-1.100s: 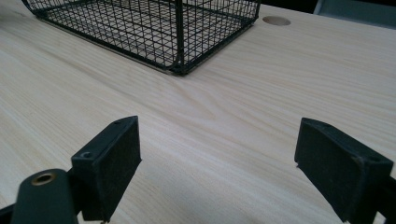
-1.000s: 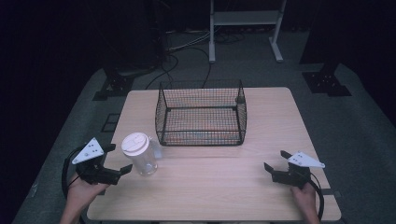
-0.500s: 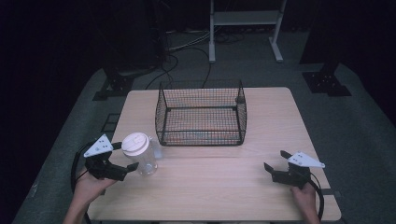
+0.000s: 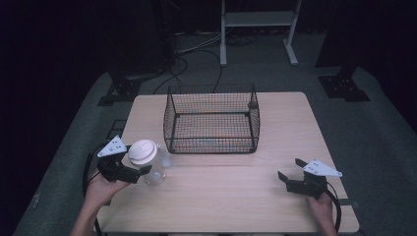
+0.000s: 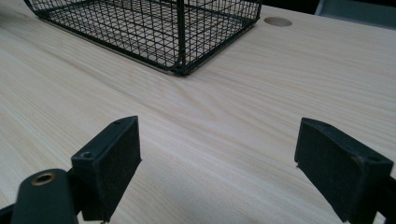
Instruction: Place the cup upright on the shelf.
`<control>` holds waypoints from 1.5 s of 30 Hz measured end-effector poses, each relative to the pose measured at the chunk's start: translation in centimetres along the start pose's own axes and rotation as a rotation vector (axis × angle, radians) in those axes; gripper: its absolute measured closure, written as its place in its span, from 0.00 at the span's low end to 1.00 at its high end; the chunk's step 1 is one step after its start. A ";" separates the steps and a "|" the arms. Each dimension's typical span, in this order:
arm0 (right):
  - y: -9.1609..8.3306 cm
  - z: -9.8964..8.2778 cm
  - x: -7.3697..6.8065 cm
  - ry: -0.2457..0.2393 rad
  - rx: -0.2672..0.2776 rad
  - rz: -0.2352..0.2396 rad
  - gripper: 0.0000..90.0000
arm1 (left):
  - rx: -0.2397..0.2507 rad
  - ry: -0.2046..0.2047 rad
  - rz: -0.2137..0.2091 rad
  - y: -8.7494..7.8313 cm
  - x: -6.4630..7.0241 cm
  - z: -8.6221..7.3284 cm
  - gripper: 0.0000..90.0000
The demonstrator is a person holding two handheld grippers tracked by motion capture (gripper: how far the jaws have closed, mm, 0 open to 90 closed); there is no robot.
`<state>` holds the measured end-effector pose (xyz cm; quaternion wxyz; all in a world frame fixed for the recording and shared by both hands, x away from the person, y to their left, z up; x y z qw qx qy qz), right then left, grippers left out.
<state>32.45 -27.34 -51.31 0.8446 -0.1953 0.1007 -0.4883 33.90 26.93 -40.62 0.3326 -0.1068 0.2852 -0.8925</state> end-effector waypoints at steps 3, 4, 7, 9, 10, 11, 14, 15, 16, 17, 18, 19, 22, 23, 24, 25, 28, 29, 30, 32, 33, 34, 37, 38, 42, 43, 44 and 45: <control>0.0 0.0 0.0 -0.001 0.001 0.001 0.15 | -0.005 -0.001 0.001 0.3 -0.1 0.1 0.00; 0.0 0.0 0.0 -0.001 0.001 0.001 0.15 | -0.006 -0.002 0.000 0.3 -0.2 0.1 0.00; 0.0 0.0 0.0 -0.002 0.001 0.001 0.15 | -0.012 -0.006 0.002 0.5 -0.3 0.1 0.00; 0.0 0.0 0.0 -0.002 0.001 0.001 0.15 | -0.013 -0.008 0.001 0.7 -0.4 0.2 0.00; 0.0 0.0 0.0 -0.002 0.001 0.001 0.15 | -0.017 -0.009 0.000 0.8 -0.4 0.2 0.00; 0.0 0.0 0.0 -0.002 0.001 0.001 0.15 | -0.018 -0.007 0.000 0.9 -0.4 0.2 0.00; 0.0 0.0 0.0 -0.001 0.002 0.001 0.15 | -0.021 -0.007 -0.001 1.1 -0.4 0.3 0.00; 0.0 0.0 0.0 -0.002 0.001 0.002 0.15 | -0.023 -0.011 -0.001 1.2 -0.4 0.4 0.00; 0.0 0.0 0.0 -0.002 0.001 0.002 0.15 | -0.026 -0.007 -0.003 1.3 -0.4 0.4 0.00; 0.0 0.0 0.0 -0.002 0.001 0.002 0.15 | -0.028 -0.006 -0.002 1.4 -0.4 0.5 0.00; 0.0 0.0 0.0 -0.002 0.001 0.002 0.15 | -0.026 -0.003 -0.012 1.4 -0.4 0.5 0.05; 0.0 0.0 0.0 -0.002 0.002 0.002 0.15 | -0.026 0.001 -0.012 1.4 -0.4 0.6 0.05; 0.0 0.0 0.0 -0.002 0.002 0.002 0.15 | -0.028 -0.001 -0.016 1.5 -0.4 0.6 0.05; 0.0 0.0 0.0 -0.002 0.002 0.002 0.15 | -0.028 -0.001 -0.016 1.5 -0.4 0.6 0.05; 0.0 0.0 0.0 -0.002 0.002 0.002 0.15 | -0.030 -0.002 -0.016 1.5 -0.4 0.7 0.05; 0.0 0.0 0.0 -0.002 0.002 0.002 0.15 | -0.030 -0.001 -0.015 1.5 -0.4 0.7 0.05; 0.0 0.0 0.0 -0.002 0.002 0.003 0.15 | -0.032 0.000 -0.018 1.5 -0.4 0.7 0.05; 0.0 0.0 0.0 -0.002 0.002 0.003 0.15 | -0.034 0.001 -0.018 1.5 -0.4 0.7 0.05; 0.0 0.0 0.0 -0.002 0.002 0.003 0.15 | -0.036 0.002 -0.018 1.5 -0.4 0.7 0.05; 0.0 0.0 0.0 -0.002 0.002 0.003 0.15 | -0.040 0.002 -0.020 1.4 -0.4 0.7 0.05; 0.0 0.0 0.0 -0.002 0.002 0.003 0.15 | -0.041 0.002 -0.020 1.5 -0.4 0.7 0.05; 0.0 0.0 0.0 -0.003 0.003 0.003 0.15 | -0.041 0.002 -0.022 1.5 -0.4 0.7 0.06; 0.0 0.0 0.0 -0.003 0.004 0.003 0.15 | -0.043 0.001 -0.024 1.4 -0.4 0.8 0.06; 0.0 0.0 0.0 -0.003 0.003 0.003 0.15 | -0.045 0.001 -0.023 1.4 -0.4 0.8 0.06; 0.0 0.0 0.0 -0.003 0.004 0.003 0.15 | -0.042 -0.012 -0.030 1.3 -0.5 0.8 0.06; 0.0 0.0 0.0 -0.003 0.003 0.002 0.15 | -0.041 -0.011 -0.029 1.2 -0.5 0.9 0.06; 0.0 0.0 0.0 -0.003 0.003 0.002 0.15 | -0.039 -0.011 -0.028 1.2 -0.5 1.0 0.06; 0.0 0.0 0.0 -0.003 0.003 0.002 0.15 | -0.037 -0.008 -0.026 1.1 -0.5 1.1 0.06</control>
Point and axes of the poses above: each handheld gripper's, and its own axes: y roughly forward along the jaws, z roughly out of its top, x roughly to its right, the point moved 4 cm from there along y, roughly forward along the jaws, and after that the axes turned 2 degrees about -z, right-handed, at the moved point
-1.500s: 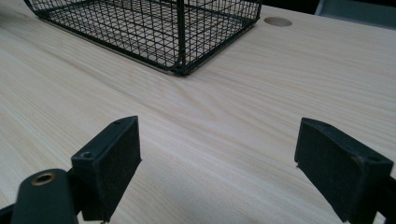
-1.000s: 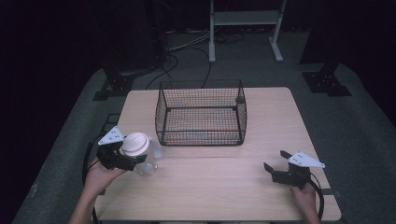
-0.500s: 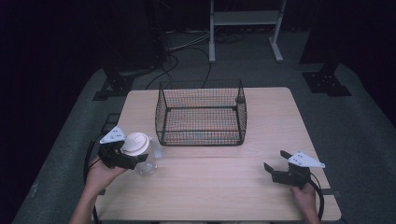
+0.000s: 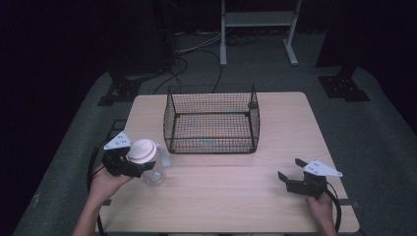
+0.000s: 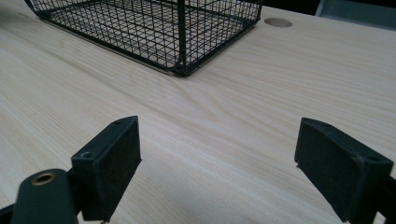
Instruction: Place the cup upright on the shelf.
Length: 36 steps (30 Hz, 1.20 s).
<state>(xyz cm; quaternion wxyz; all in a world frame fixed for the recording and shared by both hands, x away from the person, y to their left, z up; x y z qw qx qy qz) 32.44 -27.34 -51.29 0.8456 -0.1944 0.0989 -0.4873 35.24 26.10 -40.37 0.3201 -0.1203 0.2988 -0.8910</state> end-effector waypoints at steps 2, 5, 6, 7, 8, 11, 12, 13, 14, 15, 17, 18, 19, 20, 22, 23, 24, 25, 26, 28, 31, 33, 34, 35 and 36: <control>0.0 0.0 0.0 0.000 0.000 0.000 0.15 | 0.000 0.003 0.001 -0.2 0.1 0.3 0.06; 0.0 0.0 0.0 0.000 0.000 0.000 0.15 | 0.003 0.016 -0.002 -0.6 0.3 0.8 0.06; 0.0 0.0 0.0 0.000 0.000 -0.001 0.15 | 0.004 0.021 -0.005 -0.8 0.5 1.0 0.06; 0.0 0.0 0.0 0.000 0.000 -0.001 0.15 | 0.003 0.029 -0.007 -0.9 0.7 1.2 0.06; 0.0 0.0 0.0 0.000 0.000 -0.001 0.15 | 0.004 0.040 -0.009 -0.9 1.0 1.6 0.06; 0.0 0.0 0.0 0.000 0.001 0.000 0.15 | 0.006 0.063 -0.023 -1.0 1.6 2.5 0.06; 0.0 0.0 0.0 0.000 0.001 0.000 0.15 | 0.011 0.067 -0.027 -1.0 1.9 2.8 0.06; 0.0 0.0 0.0 0.000 0.001 0.000 0.15 | 0.008 0.073 -0.031 -0.9 2.1 3.0 0.06; 0.0 0.0 0.0 0.000 0.000 0.001 0.15 | 0.009 0.080 -0.040 -0.9 2.4 3.4 0.06; 0.0 0.0 0.0 0.001 0.001 0.001 0.15 | 0.012 0.085 -0.047 -0.8 2.6 3.7 0.06; 0.0 0.0 0.0 0.004 0.001 0.001 0.15 | 0.014 0.098 -0.056 -0.7 3.1 4.3 0.06; 0.0 0.0 0.0 0.004 0.001 0.001 0.15 | 0.015 0.105 -0.065 -0.5 3.4 4.8 0.06; 0.0 0.0 0.0 0.004 0.002 0.001 0.15 | 0.013 0.114 -0.069 -0.5 3.6 5.1 0.06; 0.0 0.0 0.0 0.005 0.002 0.001 0.15 | 0.012 0.122 -0.071 -0.4 3.8 5.4 0.06; 0.0 0.0 0.0 0.005 0.002 0.002 0.15 | 0.011 0.137 -0.082 -0.2 4.2 6.1 0.06; 0.0 0.0 0.0 0.005 0.003 0.002 0.15 | 0.012 0.142 -0.088 0.0 4.4 6.4 0.06; 0.0 0.0 0.0 0.005 0.003 0.002 0.15 | 0.008 0.154 -0.091 0.1 4.6 6.8 0.06; 0.0 0.0 0.0 0.006 0.003 0.002 0.15 | 0.008 0.156 -0.094 0.2 4.8 7.1 0.06; 0.0 0.0 0.0 0.006 0.003 0.002 0.15 | 0.004 0.162 -0.097 0.2 4.9 7.3 0.06; 0.0 0.0 0.0 0.006 0.004 0.002 0.15 | 0.001 0.174 -0.099 0.5 5.2 8.1 0.06; 0.0 0.0 0.0 0.007 0.004 0.002 0.15 | -0.004 0.193 -0.106 0.7 5.6 9.2 0.06; 0.0 0.0 0.1 0.009 0.005 0.003 0.15 | -0.004 0.210 -0.106 0.9 5.9 10.1 0.06; -0.1 0.0 0.1 0.009 0.005 0.003 0.15 | -0.003 0.215 -0.108 1.0 6.1 10.5 0.06; -0.1 0.0 0.1 0.010 0.006 0.002 0.15 | -0.007 0.229 -0.108 1.0 6.3 11.0 0.06; 0.0 0.0 0.1 0.010 0.005 0.002 0.15 | -0.007 0.236 -0.110 1.1 6.4 11.4 0.06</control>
Point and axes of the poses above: each handheld gripper's, and its own axes: y roughly forward along the jaws, z roughly out of its top, x roughly to its right, the point moved 4 cm from there along y, roughly forward along the jaws, and after that the axes turned 2 degrees about -z, right-handed, at the moved point
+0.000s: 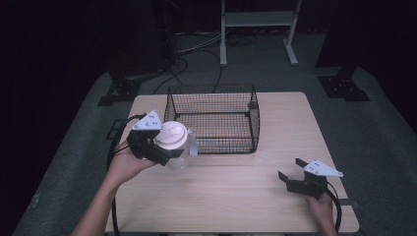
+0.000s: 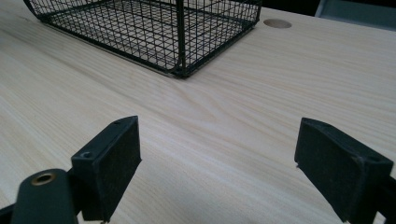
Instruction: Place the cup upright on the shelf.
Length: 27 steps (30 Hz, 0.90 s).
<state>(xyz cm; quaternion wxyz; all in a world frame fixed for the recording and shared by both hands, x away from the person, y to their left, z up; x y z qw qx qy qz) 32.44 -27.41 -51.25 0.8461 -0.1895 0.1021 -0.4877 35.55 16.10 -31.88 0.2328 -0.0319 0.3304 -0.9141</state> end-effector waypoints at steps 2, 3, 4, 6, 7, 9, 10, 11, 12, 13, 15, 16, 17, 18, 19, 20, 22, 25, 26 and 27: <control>0.0 0.0 0.0 0.003 0.001 -0.002 0.15 | 0.000 0.006 -0.005 0.3 0.1 0.9 0.06; 0.0 0.0 0.0 0.006 0.001 -0.002 0.15 | -0.001 0.015 -0.006 0.4 0.0 1.3 0.06; 0.0 0.0 0.1 0.007 0.002 -0.001 0.15 | 0.002 0.016 -0.007 0.6 0.0 1.8 0.06; 0.0 0.0 0.1 0.009 0.002 -0.003 0.15 | 0.006 0.020 -0.015 1.0 0.0 2.6 0.06; 0.0 0.0 0.1 0.000 0.008 -0.004 0.15 | -0.002 0.029 -0.018 1.1 -0.1 2.9 0.06; 0.0 0.0 0.1 0.005 0.005 -0.003 0.15 | -0.007 0.036 -0.023 1.5 -0.2 3.7 0.06; 0.0 0.0 0.1 0.008 0.006 -0.002 0.15 | -0.012 0.043 -0.024 1.7 -0.3 4.0 0.06; 0.0 0.0 0.1 0.007 0.005 -0.002 0.15 | -0.018 0.045 -0.022 1.9 -0.4 4.3 0.06; 0.0 0.0 0.1 0.007 0.006 -0.001 0.15 | -0.015 0.042 -0.022 2.2 -0.5 4.6 0.06; 0.0 0.0 0.1 0.008 0.004 -0.001 0.15 | -0.017 0.043 -0.024 2.3 -0.7 4.8 0.06; 0.0 0.0 0.1 0.009 0.007 -0.001 0.15 | -0.010 0.035 -0.028 2.7 -0.9 5.2 0.06; 0.0 0.0 0.1 0.010 0.008 -0.002 0.15 | -0.008 0.034 -0.026 2.9 -1.0 5.4 0.06; 0.0 0.0 0.2 0.012 0.007 -0.003 0.15 | -0.006 0.034 -0.026 3.1 -1.1 5.6 0.06; 0.0 0.1 0.2 0.014 0.008 -0.003 0.15 | -0.006 0.031 -0.028 3.3 -1.2 5.8 0.06; 0.0 0.1 0.2 0.017 0.009 -0.003 0.15 | -0.010 0.031 -0.028 3.5 -1.4 5.9 0.06; 0.0 0.1 0.2 0.018 0.009 -0.002 0.15 | -0.015 0.031 -0.030 3.7 -1.5 6.1 0.06; 0.0 0.1 0.2 0.018 0.009 -0.002 0.15 | -0.035 0.035 -0.034 4.2 -1.7 6.4 0.06; 0.0 0.1 0.2 0.019 0.010 -0.002 0.15 | -0.048 0.032 -0.034 4.9 -2.2 7.0 0.06; 0.0 0.1 0.2 0.019 0.011 -0.002 0.15 | -0.048 0.030 -0.031 5.1 -2.3 7.3 0.06; 0.0 0.1 0.2 0.020 0.010 -0.001 0.15 | -0.051 0.034 -0.029 5.2 -2.5 7.5 0.06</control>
Point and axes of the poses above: each handheld gripper's, and its own axes: y roughly forward along the jaws, z roughly out of its top, x roughly to its right, the point moved 4 cm from there along y, roughly forward along the jaws, and after that the axes turned 2 degrees about -z, right-handed, at the moved point
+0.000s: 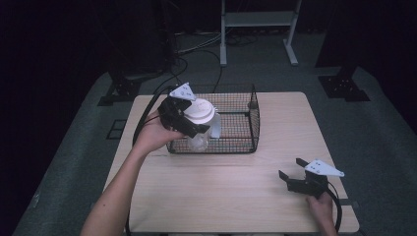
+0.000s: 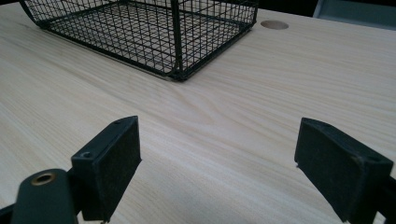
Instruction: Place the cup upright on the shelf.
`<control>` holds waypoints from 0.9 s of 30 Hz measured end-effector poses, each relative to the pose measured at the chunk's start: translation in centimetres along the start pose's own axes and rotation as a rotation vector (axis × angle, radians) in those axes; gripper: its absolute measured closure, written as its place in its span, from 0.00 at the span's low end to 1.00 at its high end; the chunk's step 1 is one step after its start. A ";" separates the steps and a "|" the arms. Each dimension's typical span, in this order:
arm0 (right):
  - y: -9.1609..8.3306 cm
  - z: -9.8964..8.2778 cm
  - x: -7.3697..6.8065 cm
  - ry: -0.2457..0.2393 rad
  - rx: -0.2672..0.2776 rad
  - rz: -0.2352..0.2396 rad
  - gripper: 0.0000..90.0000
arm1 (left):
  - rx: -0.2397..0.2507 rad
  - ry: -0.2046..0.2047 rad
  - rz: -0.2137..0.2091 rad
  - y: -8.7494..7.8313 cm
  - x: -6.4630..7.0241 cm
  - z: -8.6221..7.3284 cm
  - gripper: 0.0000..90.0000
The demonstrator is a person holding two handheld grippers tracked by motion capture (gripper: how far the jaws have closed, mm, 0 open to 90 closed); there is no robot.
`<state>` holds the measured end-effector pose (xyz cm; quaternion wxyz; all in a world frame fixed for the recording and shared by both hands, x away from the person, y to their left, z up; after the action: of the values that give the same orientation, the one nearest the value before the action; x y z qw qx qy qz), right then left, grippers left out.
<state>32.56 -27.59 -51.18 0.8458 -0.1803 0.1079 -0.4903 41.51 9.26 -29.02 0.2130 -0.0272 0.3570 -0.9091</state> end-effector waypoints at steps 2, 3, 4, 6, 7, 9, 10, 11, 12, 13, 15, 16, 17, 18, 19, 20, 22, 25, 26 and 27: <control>0.0 0.0 0.0 0.000 0.000 0.001 0.15 | -0.005 -0.001 0.006 0.3 -0.4 0.5 0.06; 0.0 0.0 0.0 -0.001 0.001 0.001 0.15 | -0.008 0.000 0.010 0.4 -0.6 0.7 0.06; 0.0 0.0 0.0 -0.001 0.001 0.001 0.15 | -0.003 -0.001 0.012 0.6 -0.8 0.9 0.06; 0.0 0.0 0.0 -0.001 0.002 0.002 0.15 | -0.004 -0.005 0.011 0.8 -1.3 1.3 0.06; 0.0 0.0 0.0 -0.001 0.002 0.002 0.15 | -0.002 -0.009 0.009 1.0 -1.5 1.5 0.06; 0.0 0.0 0.0 -0.001 0.003 0.003 0.15 | -0.015 -0.011 0.013 1.4 -2.0 1.9 0.06; 0.0 0.0 0.0 0.000 0.003 0.002 0.15 | -0.013 -0.014 0.013 1.7 -2.3 2.1 0.06; 0.0 0.0 0.0 0.001 0.003 0.002 0.15 | -0.012 -0.018 0.012 1.8 -2.5 2.2 0.06; 0.0 0.0 0.0 0.001 0.003 0.002 0.15 | -0.012 -0.025 0.009 2.1 -2.9 2.4 0.06; 0.0 0.0 0.0 -0.003 0.004 0.001 0.15 | -0.012 -0.026 0.009 2.2 -3.1 2.6 0.06; 0.0 0.0 0.0 -0.004 0.004 0.001 0.15 | -0.018 -0.032 0.016 2.7 -3.6 2.8 0.06; 0.0 0.0 0.0 -0.004 0.004 0.001 0.15 | -0.022 -0.033 0.016 2.9 -3.9 2.9 0.06; 0.0 0.0 0.0 -0.005 0.004 0.001 0.15 | -0.017 -0.043 0.015 3.1 -4.1 3.0 0.06; 0.0 0.0 0.0 -0.005 0.003 0.000 0.15 | -0.018 -0.049 0.015 3.4 -4.3 3.0 0.06; 0.0 0.0 0.0 -0.005 0.004 0.000 0.15 | -0.025 -0.054 0.013 3.6 -4.5 3.1 0.06; 0.0 0.0 0.0 -0.002 0.005 0.001 0.15 | -0.031 -0.056 0.015 3.7 -4.8 3.1 0.06; 0.0 0.0 0.0 -0.001 0.005 0.002 0.15 | -0.032 -0.068 0.019 4.2 -5.3 3.1 0.06; 0.0 0.0 0.0 -0.002 0.005 0.002 0.15 | -0.028 -0.084 0.022 4.7 -5.8 3.0 0.06; 0.0 0.0 0.0 -0.001 0.006 0.001 0.15 | -0.031 -0.089 0.026 4.9 -6.0 2.9 0.06; 0.0 0.0 0.0 -0.001 0.005 0.001 0.15 | -0.036 -0.098 0.026 5.1 -6.2 2.8 0.06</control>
<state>32.56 -27.55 -51.15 0.8467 -0.1785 0.1062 -0.4899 49.63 6.63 -29.66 0.2417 -0.0710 0.3627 -0.8972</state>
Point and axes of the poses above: each handheld gripper's, and its own axes: y roughly forward along the jaws, z roughly out of its top, x roughly to its right, the point moved 4 cm from there along y, roughly forward along the jaws, and after that the axes turned 2 degrees about -z, right-handed, at the moved point
